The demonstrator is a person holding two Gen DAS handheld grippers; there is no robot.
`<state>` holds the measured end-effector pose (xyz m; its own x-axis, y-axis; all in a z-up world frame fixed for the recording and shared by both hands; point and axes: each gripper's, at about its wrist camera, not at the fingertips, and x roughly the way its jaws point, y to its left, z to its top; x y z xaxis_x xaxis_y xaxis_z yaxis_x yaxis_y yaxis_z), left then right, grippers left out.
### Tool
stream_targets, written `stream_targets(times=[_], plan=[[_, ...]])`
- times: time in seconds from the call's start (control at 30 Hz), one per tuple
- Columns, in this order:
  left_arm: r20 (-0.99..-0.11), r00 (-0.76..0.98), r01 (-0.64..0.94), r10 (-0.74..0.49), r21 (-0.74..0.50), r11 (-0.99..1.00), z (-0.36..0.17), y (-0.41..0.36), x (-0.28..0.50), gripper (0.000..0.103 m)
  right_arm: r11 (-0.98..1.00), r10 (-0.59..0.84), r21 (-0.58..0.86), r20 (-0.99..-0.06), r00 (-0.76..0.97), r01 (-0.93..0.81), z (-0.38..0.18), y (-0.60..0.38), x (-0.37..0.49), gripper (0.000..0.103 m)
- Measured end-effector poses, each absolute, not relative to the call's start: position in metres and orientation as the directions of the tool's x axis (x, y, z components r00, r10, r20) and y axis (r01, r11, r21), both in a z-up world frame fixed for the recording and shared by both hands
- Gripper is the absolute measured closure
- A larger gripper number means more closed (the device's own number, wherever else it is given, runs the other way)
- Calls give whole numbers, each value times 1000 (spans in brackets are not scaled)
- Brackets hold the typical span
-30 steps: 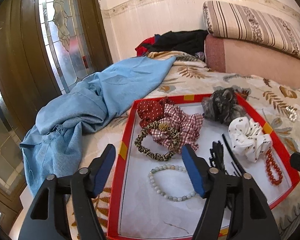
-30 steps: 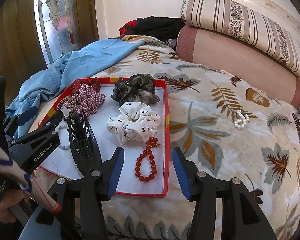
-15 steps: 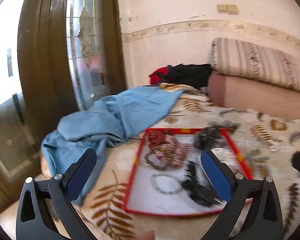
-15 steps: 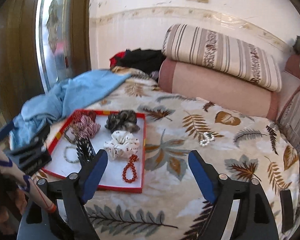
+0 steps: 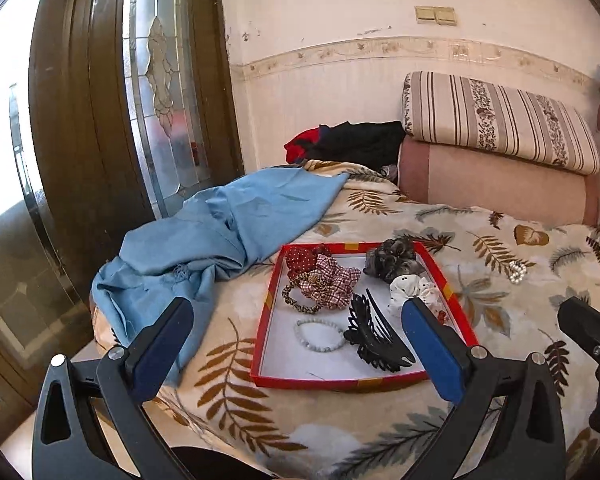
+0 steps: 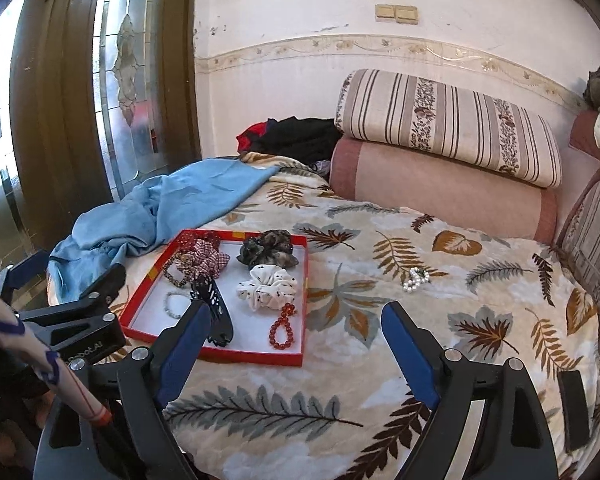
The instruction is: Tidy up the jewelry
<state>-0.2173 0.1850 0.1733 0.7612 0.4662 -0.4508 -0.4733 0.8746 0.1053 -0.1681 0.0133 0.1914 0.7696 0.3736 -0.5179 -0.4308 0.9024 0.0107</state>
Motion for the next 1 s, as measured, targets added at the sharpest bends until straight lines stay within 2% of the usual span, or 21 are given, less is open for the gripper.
stream_targets(times=[1.0], plan=[[-496,720,-502,485,109,858,154,201,-211,0,893,354,-49,-538,765,-448,183,30,-171,12]])
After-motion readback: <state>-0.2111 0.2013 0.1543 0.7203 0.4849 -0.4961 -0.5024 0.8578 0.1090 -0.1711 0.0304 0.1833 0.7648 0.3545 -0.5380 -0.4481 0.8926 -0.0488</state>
